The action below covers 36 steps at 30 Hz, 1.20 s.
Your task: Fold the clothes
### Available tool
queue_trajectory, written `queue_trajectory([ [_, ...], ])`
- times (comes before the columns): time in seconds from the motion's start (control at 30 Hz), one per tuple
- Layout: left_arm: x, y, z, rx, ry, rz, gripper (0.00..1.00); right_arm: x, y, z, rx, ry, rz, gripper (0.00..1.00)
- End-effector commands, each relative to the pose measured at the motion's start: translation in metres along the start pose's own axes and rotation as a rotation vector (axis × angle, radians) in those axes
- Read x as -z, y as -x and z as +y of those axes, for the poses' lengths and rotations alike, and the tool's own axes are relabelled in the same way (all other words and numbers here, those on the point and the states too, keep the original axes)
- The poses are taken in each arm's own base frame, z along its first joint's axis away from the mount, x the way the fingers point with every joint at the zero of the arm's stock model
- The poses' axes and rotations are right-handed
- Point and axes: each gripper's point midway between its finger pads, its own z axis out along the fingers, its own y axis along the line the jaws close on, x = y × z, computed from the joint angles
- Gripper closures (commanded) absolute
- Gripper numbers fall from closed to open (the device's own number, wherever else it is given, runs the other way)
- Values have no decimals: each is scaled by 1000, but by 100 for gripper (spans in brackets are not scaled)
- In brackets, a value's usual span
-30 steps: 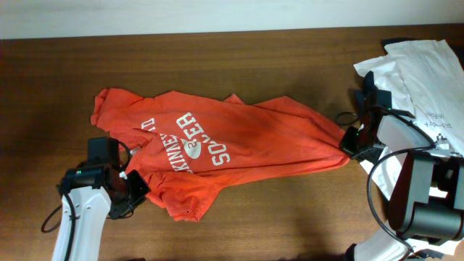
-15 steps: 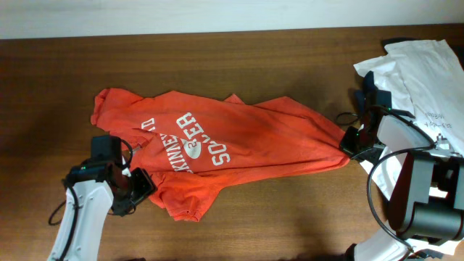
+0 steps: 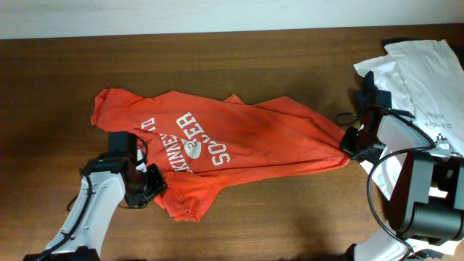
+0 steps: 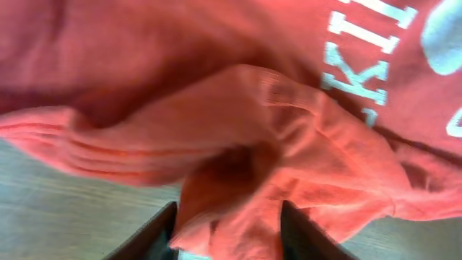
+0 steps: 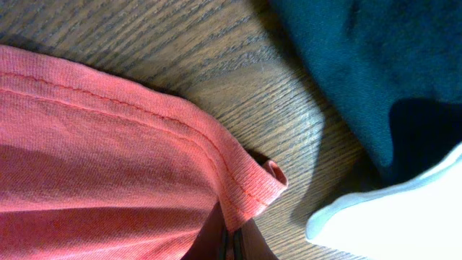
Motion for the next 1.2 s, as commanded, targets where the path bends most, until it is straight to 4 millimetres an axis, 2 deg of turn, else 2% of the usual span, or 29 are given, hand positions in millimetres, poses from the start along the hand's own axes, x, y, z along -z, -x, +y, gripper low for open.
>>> queue_trajectory([
  [0.0,-4,-3,-3,-16,-10,8,80,9,7,4,11,9,-27,96],
  [0.03,-4,-1,0,-17,9,-3,85,9,7,4,11,9,-27,96],
  [0.07,-4,2,7,-17,46,-20,85,9,7,4,11,9,-26,96],
  [0.1,-4,4,10,-17,65,-29,83,9,7,4,11,9,-25,96],
  [0.17,-3,5,17,-19,102,-40,74,9,7,4,11,8,-25,96],
  [0.33,-3,8,24,-19,142,-60,73,9,7,4,11,8,-25,96],
  [0.43,-7,10,24,-20,137,-73,73,9,7,4,10,9,-26,96],
  [0.53,-12,11,15,-23,76,-78,73,9,7,4,11,9,-25,96],
  [0.57,-12,15,13,-27,70,-91,77,9,7,4,10,8,-25,96],
  [0.6,-12,17,10,-29,59,-101,86,9,6,4,10,8,-25,96],
  [0.63,-12,17,9,-30,52,-100,100,9,6,4,10,8,-24,96],
  [0.73,-11,14,1,-54,9,-79,100,8,4,4,11,12,-15,96],
  [0.77,-5,15,-3,-89,1,-78,100,9,0,7,11,32,4,96],
  [0.83,17,19,-10,-159,-5,-92,100,14,-4,10,9,49,35,96],
  [0.93,75,35,-33,-296,-30,-174,100,41,-4,12,39,45,72,96],
  [1.0,137,53,-52,-373,-55,-280,100,76,2,23,100,105,63,96],
  [1.03,159,61,-56,-375,-62,-327,100,92,5,27,115,124,50,96],
  [1.1,202,82,-57,-345,-80,-443,100,128,11,29,132,141,4,96],
  [1.17,232,99,-54,-304,-92,-540,100,165,14,31,166,163,-53,96],
])
